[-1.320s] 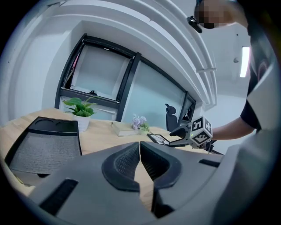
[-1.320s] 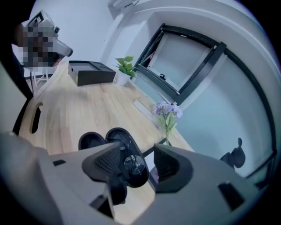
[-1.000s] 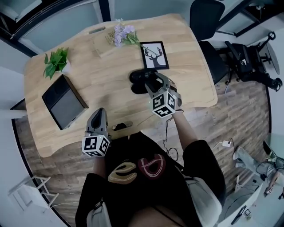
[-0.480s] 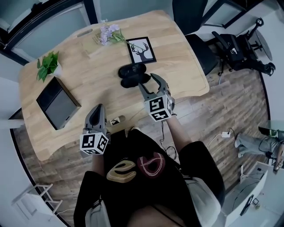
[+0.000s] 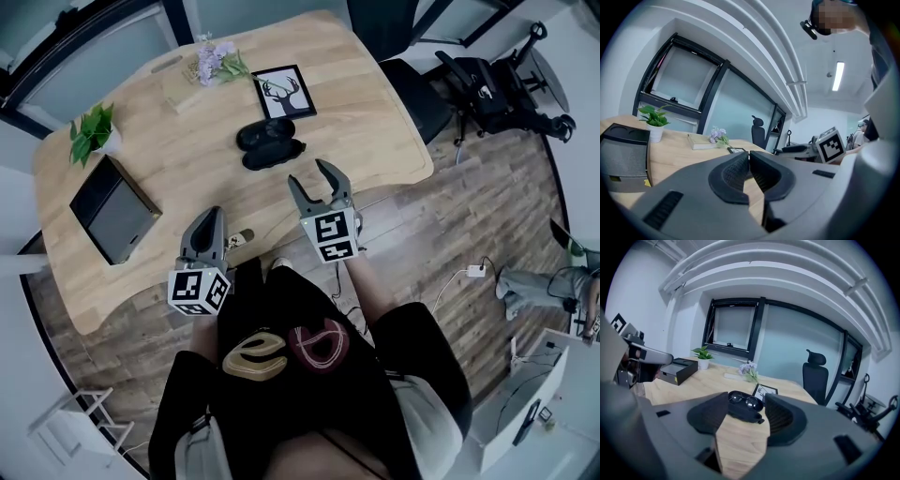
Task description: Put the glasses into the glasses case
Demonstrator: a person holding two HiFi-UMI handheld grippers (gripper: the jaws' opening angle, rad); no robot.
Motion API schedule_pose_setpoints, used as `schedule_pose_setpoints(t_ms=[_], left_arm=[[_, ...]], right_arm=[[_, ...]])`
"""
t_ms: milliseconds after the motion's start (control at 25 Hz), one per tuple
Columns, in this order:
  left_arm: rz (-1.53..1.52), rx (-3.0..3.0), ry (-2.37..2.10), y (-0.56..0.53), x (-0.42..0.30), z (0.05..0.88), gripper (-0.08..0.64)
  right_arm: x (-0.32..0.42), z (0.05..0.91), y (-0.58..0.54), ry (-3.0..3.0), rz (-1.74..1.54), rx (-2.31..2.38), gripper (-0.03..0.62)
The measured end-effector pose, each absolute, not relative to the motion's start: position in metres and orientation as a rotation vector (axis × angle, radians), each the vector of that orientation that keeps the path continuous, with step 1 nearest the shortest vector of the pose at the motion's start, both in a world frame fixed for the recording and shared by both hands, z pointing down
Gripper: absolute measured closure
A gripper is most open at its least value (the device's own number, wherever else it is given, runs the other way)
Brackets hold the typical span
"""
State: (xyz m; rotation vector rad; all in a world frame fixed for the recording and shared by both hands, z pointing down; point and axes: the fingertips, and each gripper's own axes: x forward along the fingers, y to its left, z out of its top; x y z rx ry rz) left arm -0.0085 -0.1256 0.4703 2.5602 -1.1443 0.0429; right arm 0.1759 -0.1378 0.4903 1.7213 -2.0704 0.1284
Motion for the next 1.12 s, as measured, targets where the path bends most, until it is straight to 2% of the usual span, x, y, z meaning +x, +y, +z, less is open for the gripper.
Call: schedule_pose_setpoints(t_ms=[600, 680, 800, 1120], left_arm=[[0.097, 2.595, -1.050, -0.091, 0.028, 0.477, 0.540], [0.091, 2.598, -1.055, -0.088, 0.028, 0.476, 0.540], [0.058, 2.619, -1.087, -0.084, 0.025, 0.470, 0.541], [0.091, 2.655, -1.095, -0.076, 0.024, 0.476, 0.541]], right_arm=[[0.159, 0.502, -0.082, -2.104, 0.170, 1.713, 0.368], [0.159, 0.500, -0.079, -2.103, 0.163, 1.742, 0.430], [0.161, 0.496, -0.076, -2.094, 0.135, 1.771, 0.490], [0.158, 0.486, -0.068, -2.120, 0.099, 1.834, 0.580]])
